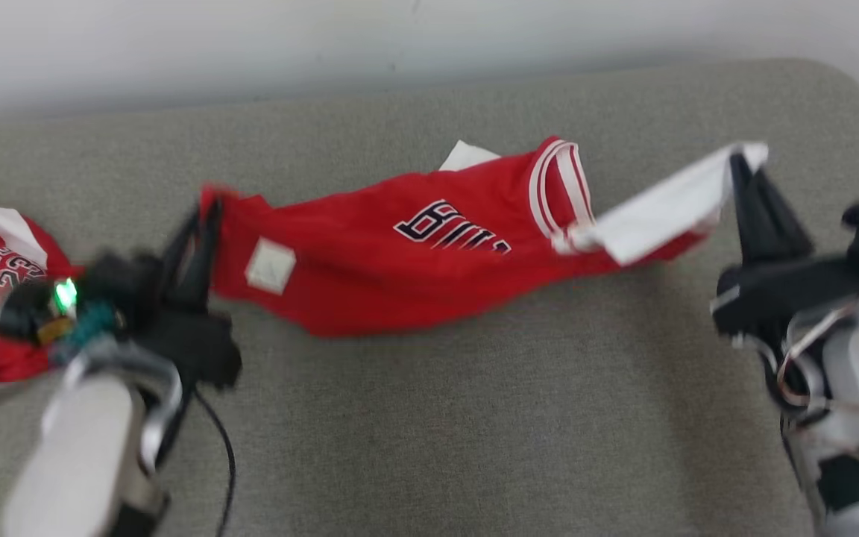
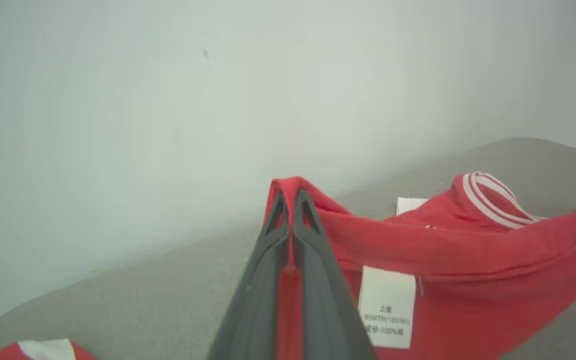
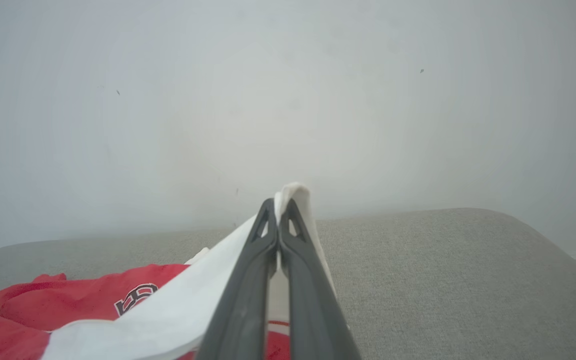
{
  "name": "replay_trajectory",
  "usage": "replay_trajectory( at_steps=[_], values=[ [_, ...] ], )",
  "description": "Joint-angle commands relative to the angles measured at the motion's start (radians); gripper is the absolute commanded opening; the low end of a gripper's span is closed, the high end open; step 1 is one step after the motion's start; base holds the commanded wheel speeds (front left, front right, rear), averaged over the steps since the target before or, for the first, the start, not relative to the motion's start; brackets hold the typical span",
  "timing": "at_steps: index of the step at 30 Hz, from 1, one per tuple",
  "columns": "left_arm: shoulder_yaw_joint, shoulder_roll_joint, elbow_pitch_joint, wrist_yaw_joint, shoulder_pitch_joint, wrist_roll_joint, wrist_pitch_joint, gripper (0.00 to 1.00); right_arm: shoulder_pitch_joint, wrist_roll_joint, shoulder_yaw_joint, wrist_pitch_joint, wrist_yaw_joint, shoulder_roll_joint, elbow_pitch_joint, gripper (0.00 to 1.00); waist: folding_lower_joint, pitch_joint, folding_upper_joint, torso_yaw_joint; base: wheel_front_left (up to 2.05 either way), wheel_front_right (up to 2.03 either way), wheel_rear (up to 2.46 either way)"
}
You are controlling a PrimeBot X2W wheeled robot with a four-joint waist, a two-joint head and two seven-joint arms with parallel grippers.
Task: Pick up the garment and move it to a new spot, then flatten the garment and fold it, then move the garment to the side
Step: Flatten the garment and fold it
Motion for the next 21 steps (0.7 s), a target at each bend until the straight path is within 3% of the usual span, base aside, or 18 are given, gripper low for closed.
replay_trajectory(
  at_steps=[1, 11, 16, 21],
  values=[
    [-0.013, 0.029, -0.016, -0.009, -0.118, -0.02, 0.044, 0.0, -0.098, 0.013, 0.008, 0.024, 0.001, -0.006, -0.011, 0.0, -0.0001, 0.081, -0.0001, -0.016, 0.0, 0.0, 0.0],
    [-0.127, 0.146, 0.109, -0.013, -0.792, -0.189, 0.233, 0.0, -0.71, 0.064, 0.058, 0.152, 0.001, -0.015, 0.116, 0.0, -0.0001, 0.301, -0.0001, -0.041, 0.0, 0.0, 0.0],
    [-0.137, 0.16, 0.212, -0.013, -1.04, -0.222, 0.261, 0.0, -0.963, 0.078, 0.069, 0.174, 0.001, -0.003, 0.209, 0.0, -0.0001, 0.369, -0.0001, -0.058, 0.0, 0.0, 0.0],
    [-0.164, 0.131, 0.335, -0.013, -1.293, -0.242, 0.254, 0.0, -1.224, 0.061, 0.062, 0.161, 0.001, -0.008, 0.345, 0.0, -0.0001, 0.432, -0.0001, -0.067, 0.0, 0.0, 0.0]
  ],
)
